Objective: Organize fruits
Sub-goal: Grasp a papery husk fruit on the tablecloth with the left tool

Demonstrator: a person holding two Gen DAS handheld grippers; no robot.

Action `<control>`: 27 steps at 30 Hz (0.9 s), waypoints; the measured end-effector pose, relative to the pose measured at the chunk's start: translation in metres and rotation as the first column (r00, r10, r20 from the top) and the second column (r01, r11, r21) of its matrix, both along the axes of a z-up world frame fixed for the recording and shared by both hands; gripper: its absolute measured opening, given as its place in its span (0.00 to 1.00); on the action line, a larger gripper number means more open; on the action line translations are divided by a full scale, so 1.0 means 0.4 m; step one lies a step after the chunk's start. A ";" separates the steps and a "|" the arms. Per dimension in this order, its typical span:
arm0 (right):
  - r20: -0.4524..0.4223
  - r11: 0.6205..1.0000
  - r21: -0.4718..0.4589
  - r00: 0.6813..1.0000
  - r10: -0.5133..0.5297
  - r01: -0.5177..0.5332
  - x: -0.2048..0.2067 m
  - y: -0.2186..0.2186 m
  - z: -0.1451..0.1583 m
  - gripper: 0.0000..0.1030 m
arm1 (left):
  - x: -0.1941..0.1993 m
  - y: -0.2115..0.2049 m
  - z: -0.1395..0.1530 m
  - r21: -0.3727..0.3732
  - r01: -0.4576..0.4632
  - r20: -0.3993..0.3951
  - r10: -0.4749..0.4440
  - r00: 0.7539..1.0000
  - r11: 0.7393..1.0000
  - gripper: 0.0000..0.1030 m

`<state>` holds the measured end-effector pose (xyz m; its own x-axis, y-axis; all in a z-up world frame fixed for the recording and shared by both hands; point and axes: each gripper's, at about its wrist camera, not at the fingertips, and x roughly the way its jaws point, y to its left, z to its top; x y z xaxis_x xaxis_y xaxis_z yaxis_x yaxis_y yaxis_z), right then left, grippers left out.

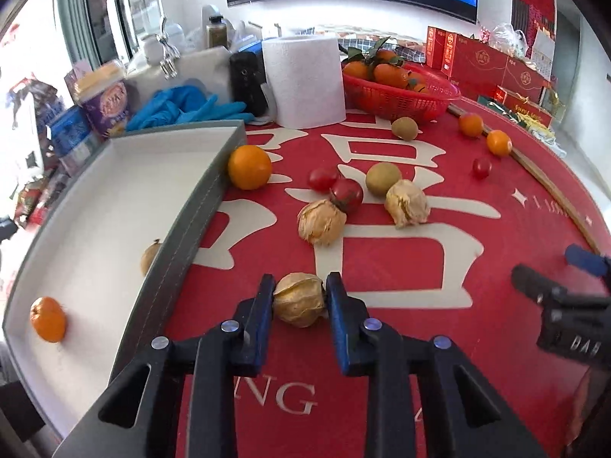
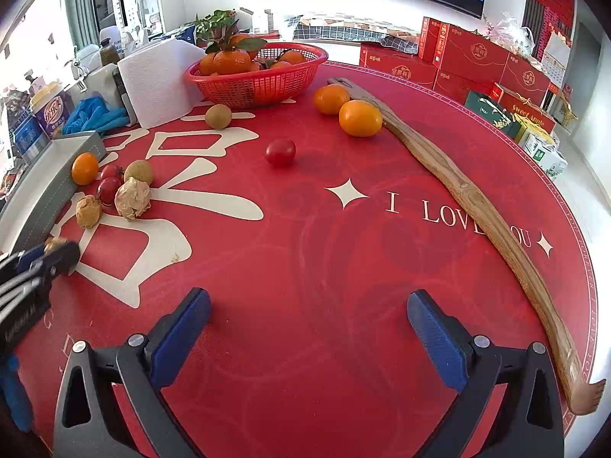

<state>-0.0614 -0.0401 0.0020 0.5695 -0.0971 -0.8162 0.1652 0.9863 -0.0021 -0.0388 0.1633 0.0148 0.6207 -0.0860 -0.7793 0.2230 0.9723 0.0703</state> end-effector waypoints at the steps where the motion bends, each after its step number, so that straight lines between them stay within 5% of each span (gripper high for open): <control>1: 0.000 1.000 0.000 1.000 0.000 0.000 0.000 0.000 0.000 1.00 | 0.002 -0.002 -0.001 0.000 -0.001 -0.001 0.001 1.000 1.000 0.30; 27: -0.001 1.000 -0.001 1.000 -0.001 0.001 -0.001 0.001 0.002 1.00 | 0.016 0.024 -0.004 -0.044 -0.039 -0.021 0.038 0.999 0.998 0.44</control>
<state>-0.0617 -0.0398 0.0029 0.5684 -0.0983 -0.8168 0.1659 0.9861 -0.0033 -0.0325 0.1728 0.0134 0.6081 -0.0973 -0.7878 0.1862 0.9823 0.0225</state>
